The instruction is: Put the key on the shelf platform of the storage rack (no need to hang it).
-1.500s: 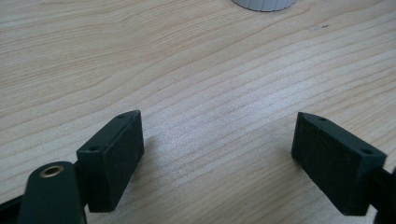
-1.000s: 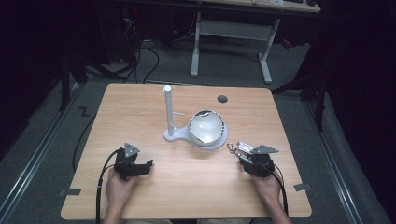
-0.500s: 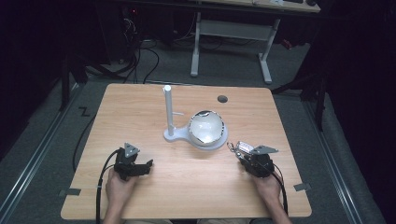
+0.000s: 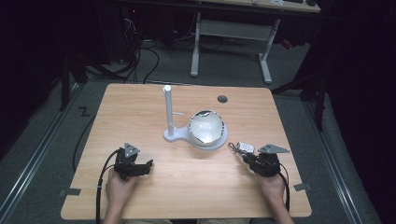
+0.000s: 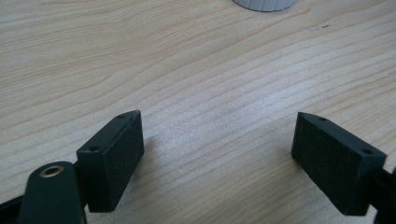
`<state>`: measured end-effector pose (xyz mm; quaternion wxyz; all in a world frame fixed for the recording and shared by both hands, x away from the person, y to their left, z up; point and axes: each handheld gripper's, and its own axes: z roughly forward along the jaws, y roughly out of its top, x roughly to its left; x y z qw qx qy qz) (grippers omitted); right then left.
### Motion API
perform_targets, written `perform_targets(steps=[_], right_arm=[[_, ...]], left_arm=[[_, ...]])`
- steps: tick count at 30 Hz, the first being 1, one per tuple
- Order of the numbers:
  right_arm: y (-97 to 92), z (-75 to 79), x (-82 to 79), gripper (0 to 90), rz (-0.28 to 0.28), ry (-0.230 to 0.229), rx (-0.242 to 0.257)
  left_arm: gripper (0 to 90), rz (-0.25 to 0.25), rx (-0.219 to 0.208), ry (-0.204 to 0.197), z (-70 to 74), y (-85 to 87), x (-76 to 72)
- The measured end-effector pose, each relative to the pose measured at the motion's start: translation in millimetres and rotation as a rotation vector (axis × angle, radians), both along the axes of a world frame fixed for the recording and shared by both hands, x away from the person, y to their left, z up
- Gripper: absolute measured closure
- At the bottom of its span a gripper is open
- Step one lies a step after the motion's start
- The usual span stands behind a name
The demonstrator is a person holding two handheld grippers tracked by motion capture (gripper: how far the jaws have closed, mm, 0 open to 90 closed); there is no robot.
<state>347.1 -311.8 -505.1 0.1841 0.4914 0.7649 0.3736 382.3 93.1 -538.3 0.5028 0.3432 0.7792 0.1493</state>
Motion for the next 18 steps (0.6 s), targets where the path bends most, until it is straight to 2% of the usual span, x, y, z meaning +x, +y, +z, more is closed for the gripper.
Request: perform_targets(steps=[2, 11, 18], right_arm=[[-2.1, 3.6, -1.7, 75.4, 0.004, -0.007, 0.019], [-3.0, 28.0, -6.4, 75.5, 0.026, -0.056, -0.001], [-8.7, 46.1, -10.5, 75.5, 0.027, -0.085, 0.017]], left_arm=[[17.2, -0.002, 0.001, -0.001, -0.1, 0.1, 0.0], [17.2, -0.001, 0.0, 0.0, 0.0, 0.0, 0.0], [17.2, -0.001, 0.001, 0.0, 0.0, 0.1, 0.0]])
